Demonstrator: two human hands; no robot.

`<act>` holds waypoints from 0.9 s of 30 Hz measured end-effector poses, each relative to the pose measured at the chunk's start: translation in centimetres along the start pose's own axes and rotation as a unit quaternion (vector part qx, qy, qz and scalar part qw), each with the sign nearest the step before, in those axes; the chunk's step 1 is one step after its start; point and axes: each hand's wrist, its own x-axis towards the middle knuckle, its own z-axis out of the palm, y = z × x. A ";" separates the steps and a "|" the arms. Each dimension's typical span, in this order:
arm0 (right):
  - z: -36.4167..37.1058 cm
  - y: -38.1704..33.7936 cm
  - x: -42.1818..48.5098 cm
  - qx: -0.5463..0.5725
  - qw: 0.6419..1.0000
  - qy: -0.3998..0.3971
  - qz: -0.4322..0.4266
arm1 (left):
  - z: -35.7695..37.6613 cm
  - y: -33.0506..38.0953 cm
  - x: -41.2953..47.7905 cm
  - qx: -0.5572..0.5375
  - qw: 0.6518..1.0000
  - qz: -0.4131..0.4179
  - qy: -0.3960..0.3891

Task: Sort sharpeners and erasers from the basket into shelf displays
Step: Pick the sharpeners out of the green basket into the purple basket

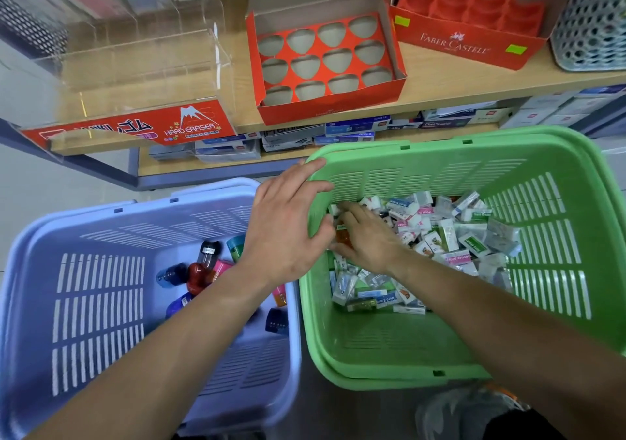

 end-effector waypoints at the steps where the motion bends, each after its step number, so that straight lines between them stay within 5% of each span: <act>1: -0.1 0.2 0.2 -0.001 1.000 0.001 -0.005 | 0.0 0.0 0.0 0.001 1.000 0.000 -0.001; 7: -0.3 0.1 -0.6 -0.113 0.990 -0.014 -0.077 | 0.0 -0.1 0.0 0.008 1.000 -0.001 -0.002; 14: 0.0 -0.2 -1.1 -0.108 0.993 -0.046 0.008 | -0.1 -0.1 -0.1 0.009 1.000 -0.002 -0.011; 20: 0.1 -1.2 0.4 0.009 0.989 0.000 0.145 | -0.1 0.0 -0.1 0.004 1.000 -0.007 -0.009; 27: 0.1 -1.5 1.4 0.152 0.971 -0.042 0.180 | -0.1 0.1 -0.1 -0.010 1.000 -0.009 -0.003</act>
